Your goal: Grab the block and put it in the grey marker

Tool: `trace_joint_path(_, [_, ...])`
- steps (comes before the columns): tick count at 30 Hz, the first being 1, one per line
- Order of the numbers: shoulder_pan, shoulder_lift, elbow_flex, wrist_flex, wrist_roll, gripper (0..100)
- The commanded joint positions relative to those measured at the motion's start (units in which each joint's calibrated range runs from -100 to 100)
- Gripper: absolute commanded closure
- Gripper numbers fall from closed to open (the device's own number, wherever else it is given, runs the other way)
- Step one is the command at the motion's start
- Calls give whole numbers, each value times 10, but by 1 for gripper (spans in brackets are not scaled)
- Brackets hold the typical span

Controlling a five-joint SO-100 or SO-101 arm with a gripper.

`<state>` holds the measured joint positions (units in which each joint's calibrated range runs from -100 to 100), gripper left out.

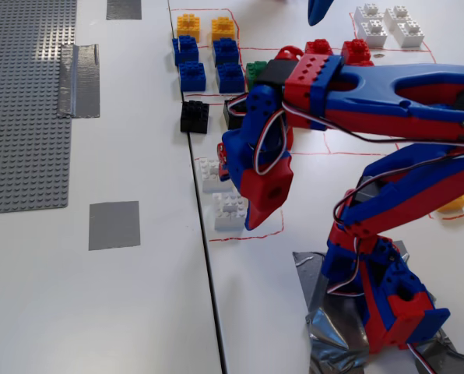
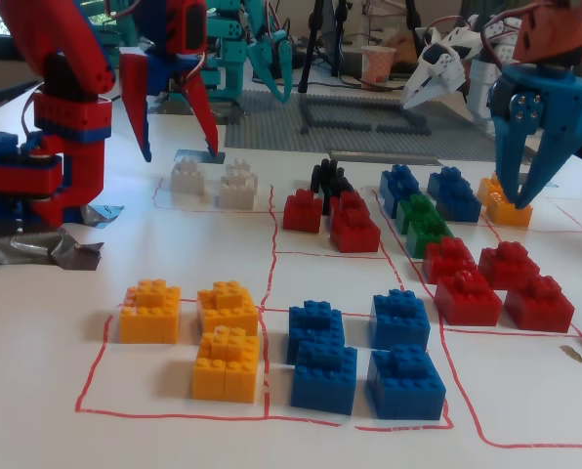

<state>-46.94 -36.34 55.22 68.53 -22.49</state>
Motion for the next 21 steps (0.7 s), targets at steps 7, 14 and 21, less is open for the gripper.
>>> trace_joint_path(7, [-19,9,29,-84,-17,71])
trace_joint_path(14, [-1,25,26,-94,-25,70])
trace_joint_path(21, [22,27,22,-102,-28,69])
